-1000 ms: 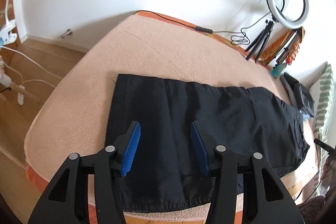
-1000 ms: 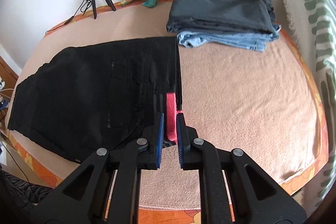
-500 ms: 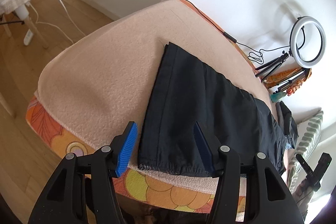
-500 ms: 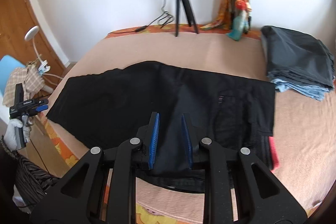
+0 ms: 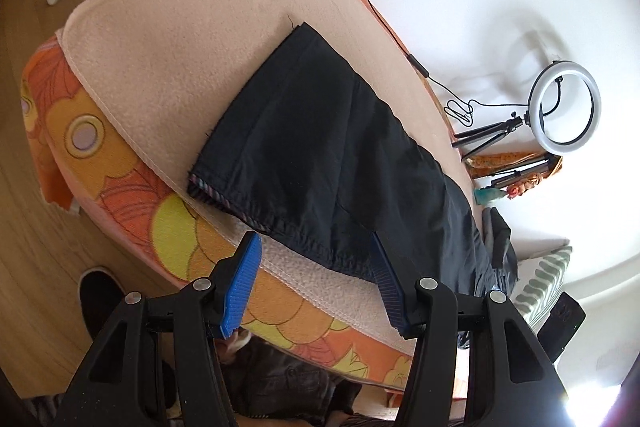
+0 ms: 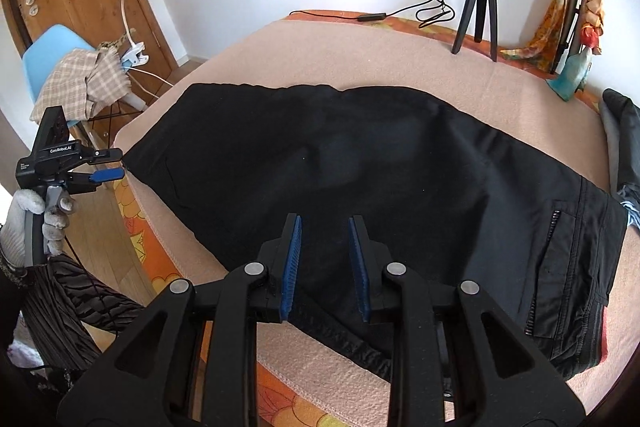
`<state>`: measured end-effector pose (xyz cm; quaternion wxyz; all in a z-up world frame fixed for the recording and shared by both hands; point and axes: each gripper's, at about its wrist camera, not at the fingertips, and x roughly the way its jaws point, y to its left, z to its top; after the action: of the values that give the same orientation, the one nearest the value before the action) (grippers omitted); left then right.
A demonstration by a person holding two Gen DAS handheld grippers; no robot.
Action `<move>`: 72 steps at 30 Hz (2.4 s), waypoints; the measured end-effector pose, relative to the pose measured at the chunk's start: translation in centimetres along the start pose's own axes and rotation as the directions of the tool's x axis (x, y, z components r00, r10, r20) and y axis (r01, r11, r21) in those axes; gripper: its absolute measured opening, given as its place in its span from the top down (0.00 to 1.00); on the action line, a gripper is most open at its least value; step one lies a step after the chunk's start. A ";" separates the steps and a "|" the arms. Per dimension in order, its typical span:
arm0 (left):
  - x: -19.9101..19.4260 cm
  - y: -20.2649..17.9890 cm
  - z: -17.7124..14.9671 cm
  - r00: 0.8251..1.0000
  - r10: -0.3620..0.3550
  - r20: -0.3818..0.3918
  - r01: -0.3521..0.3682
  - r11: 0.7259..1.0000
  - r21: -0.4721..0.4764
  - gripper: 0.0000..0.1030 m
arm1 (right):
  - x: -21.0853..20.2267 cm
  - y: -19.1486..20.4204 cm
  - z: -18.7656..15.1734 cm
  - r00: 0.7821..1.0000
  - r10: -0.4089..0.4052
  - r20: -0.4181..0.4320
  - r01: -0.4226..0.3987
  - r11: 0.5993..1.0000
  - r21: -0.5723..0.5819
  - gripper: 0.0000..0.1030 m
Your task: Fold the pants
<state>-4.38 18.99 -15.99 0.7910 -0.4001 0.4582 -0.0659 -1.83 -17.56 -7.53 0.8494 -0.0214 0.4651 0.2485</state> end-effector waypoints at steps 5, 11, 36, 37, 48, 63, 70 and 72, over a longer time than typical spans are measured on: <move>1.1 -1.1 -0.6 1.000 0.021 0.007 -0.021 1.000 0.019 0.47 | 0.5 0.3 -0.1 1.000 -0.017 -0.011 0.017 1.000 0.000 0.64; 1.4 -1.2 -0.3 0.998 0.024 0.049 -0.024 1.000 0.003 0.47 | 0.4 0.1 0.4 1.000 -0.014 0.002 0.014 1.000 0.018 0.56; 1.2 -2.3 1.4 0.961 0.063 0.268 -0.080 0.995 0.055 0.78 | 0.4 0.7 0.9 1.000 -0.006 0.017 0.006 1.000 0.017 0.55; 1.3 -2.4 1.4 0.958 0.072 0.277 -0.097 0.992 0.077 0.78 | 0.4 0.6 0.9 1.000 -0.006 0.016 0.006 1.000 0.019 0.55; 1.8 -0.3 0.9 0.954 0.122 0.275 -0.132 0.991 0.015 0.77 | 0.3 0.7 1.0 1.000 -0.001 0.018 0.000 1.000 0.012 0.54; 1.6 -6.3 1.9 0.962 0.086 0.260 -0.170 0.932 0.320 0.95 | 2.6 1.7 6.1 0.984 0.175 -0.020 -0.172 0.981 0.092 0.50; 2.8 -7.7 -0.1 0.971 0.057 0.233 -0.157 0.887 0.434 0.95 | 8.7 7.5 14.8 0.921 0.362 -0.146 -0.351 0.931 0.095 0.46; 3.2 -7.9 -0.3 0.974 0.049 0.221 -0.146 0.881 0.450 0.95 | 11.0 10.0 16.6 0.888 0.416 -0.199 -0.403 0.910 0.101 0.46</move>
<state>-0.71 12.02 -12.73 0.9085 -0.1807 0.3654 -0.0920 11.57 0.01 -4.97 0.7225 0.0743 0.5555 0.4048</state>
